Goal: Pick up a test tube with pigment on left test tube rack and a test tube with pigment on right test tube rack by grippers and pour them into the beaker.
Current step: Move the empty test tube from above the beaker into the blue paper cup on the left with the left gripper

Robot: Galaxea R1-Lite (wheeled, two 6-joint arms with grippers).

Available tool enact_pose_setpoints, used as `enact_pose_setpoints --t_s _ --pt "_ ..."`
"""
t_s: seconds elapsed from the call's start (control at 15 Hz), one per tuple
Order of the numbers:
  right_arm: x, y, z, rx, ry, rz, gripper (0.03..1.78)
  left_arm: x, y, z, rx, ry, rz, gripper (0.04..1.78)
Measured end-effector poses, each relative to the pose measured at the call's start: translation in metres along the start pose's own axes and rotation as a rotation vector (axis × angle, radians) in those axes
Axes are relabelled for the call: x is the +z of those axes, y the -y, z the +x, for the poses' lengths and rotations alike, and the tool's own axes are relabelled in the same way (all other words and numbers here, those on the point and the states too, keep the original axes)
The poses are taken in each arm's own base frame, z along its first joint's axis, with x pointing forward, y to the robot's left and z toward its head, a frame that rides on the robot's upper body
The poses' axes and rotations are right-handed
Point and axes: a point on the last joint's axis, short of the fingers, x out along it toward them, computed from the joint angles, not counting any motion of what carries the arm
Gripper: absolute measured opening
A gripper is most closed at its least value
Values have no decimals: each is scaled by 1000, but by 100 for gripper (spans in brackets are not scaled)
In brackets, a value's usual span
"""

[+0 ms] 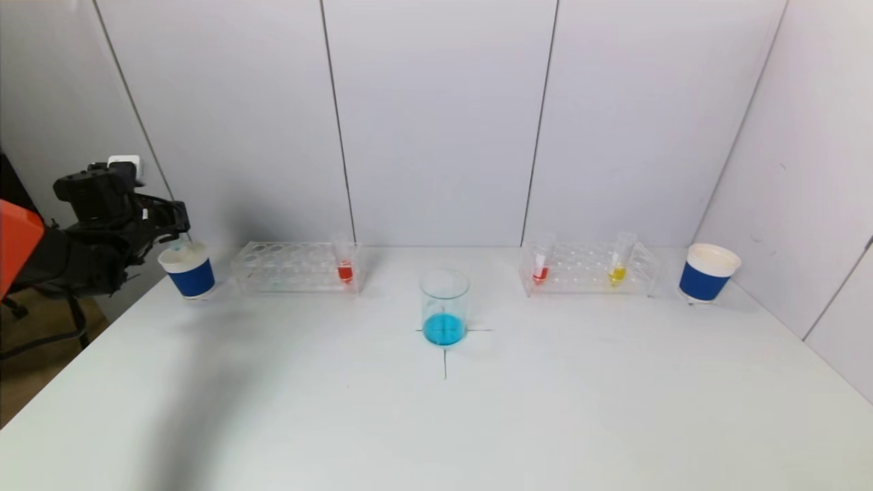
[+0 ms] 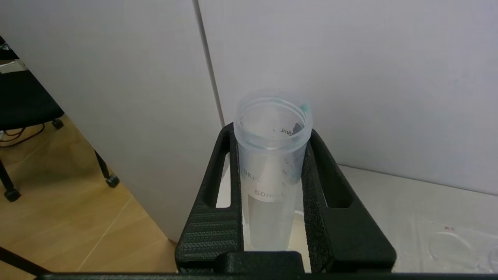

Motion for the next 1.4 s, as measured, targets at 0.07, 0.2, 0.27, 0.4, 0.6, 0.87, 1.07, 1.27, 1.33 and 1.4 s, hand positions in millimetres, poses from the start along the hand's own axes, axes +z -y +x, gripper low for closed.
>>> enact_pose_setpoints --t_s 0.07,0.2,0.27,0.4,0.6,0.87,1.07,1.27,1.33,1.4 --pt "0 0 0 0 0 0 177 -6 1 2 -2 -4 0 45" --pt "0 0 0 0 0 0 177 -16 3 5 -4 -24 1 45" --pt "0 0 0 0 0 0 177 -21 3 6 -5 -36 1 45" --pt "0 0 0 0 0 0 177 -27 4 7 -8 -45 1 45" --pt "0 0 0 0 0 0 177 -33 7 6 -11 -42 2 45" --pt "0 0 0 0 0 0 177 -38 7 3 -12 -45 3 45" --pt "0 0 0 0 0 0 177 -40 7 1 -14 -52 4 45" --pt "0 0 0 0 0 0 177 -38 7 0 -14 -50 2 45" --pt "0 0 0 0 0 0 177 -38 7 -1 -13 -50 2 45" --pt "0 0 0 0 0 0 177 -37 7 -1 -15 -49 2 45"
